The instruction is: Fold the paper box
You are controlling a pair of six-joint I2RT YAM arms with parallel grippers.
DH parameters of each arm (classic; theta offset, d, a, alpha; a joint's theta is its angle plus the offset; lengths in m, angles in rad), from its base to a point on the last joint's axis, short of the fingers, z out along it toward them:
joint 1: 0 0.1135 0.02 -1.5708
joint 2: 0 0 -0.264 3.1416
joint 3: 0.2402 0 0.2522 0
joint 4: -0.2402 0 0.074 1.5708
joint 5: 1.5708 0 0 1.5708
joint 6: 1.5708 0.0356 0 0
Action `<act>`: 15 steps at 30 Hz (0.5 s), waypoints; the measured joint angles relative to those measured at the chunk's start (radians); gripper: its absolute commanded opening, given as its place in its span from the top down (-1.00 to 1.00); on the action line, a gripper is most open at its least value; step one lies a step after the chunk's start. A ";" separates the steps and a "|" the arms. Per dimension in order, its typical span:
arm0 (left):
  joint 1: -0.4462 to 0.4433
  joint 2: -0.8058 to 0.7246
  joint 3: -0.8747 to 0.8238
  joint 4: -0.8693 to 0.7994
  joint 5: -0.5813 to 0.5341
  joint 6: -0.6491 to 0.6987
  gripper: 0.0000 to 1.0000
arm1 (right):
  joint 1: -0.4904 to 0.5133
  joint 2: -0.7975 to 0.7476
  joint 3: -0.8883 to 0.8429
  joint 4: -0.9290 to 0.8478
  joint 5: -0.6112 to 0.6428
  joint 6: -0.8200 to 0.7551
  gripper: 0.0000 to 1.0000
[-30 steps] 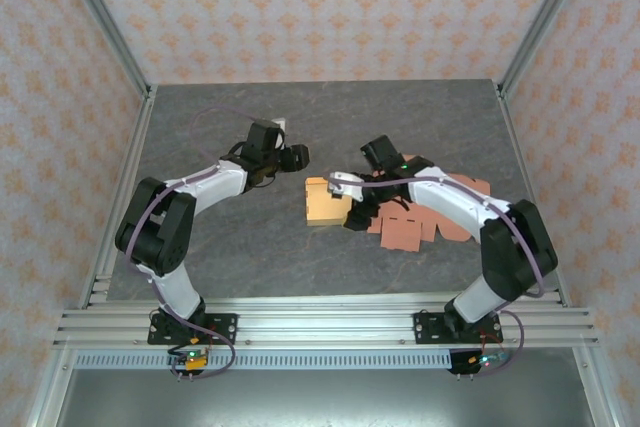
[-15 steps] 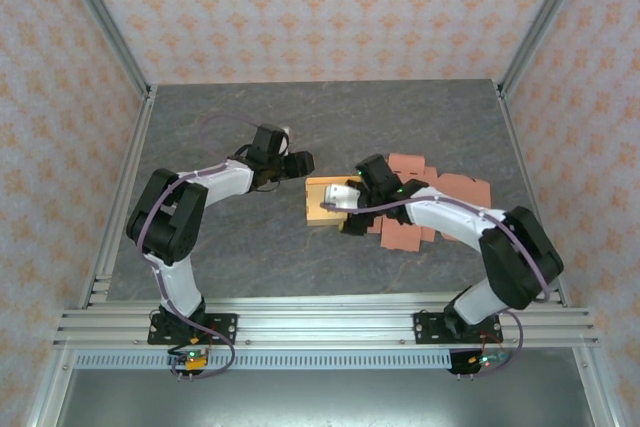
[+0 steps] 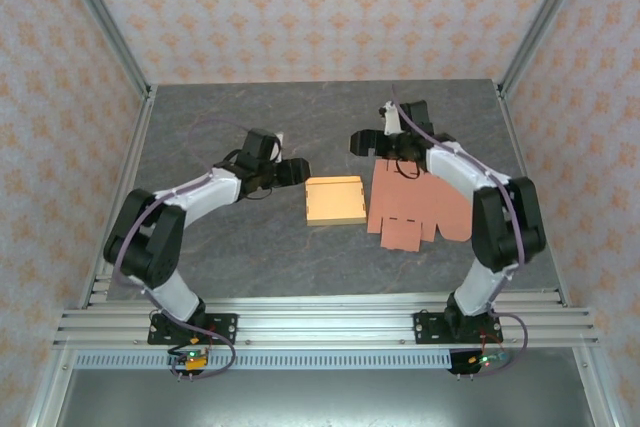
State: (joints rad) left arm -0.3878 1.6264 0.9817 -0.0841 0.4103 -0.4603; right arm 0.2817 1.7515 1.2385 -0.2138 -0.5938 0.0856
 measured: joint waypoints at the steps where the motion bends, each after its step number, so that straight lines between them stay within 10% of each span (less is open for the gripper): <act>1: -0.018 -0.026 -0.006 -0.013 -0.017 0.027 -0.40 | 0.000 0.032 0.031 -0.027 -0.010 0.002 -0.87; 8: -0.283 -0.246 -0.208 0.056 -0.076 0.377 -0.99 | 0.014 0.249 0.286 -0.191 -0.091 -0.043 -0.78; 15: -0.340 -0.185 -0.264 0.106 -0.190 0.673 -0.99 | 0.040 0.378 0.407 -0.297 -0.135 -0.061 -0.75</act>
State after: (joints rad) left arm -0.7280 1.4410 0.7181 0.0219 0.2203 0.2127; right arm 0.3214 2.1292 1.6451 -0.5110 -0.7288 0.0242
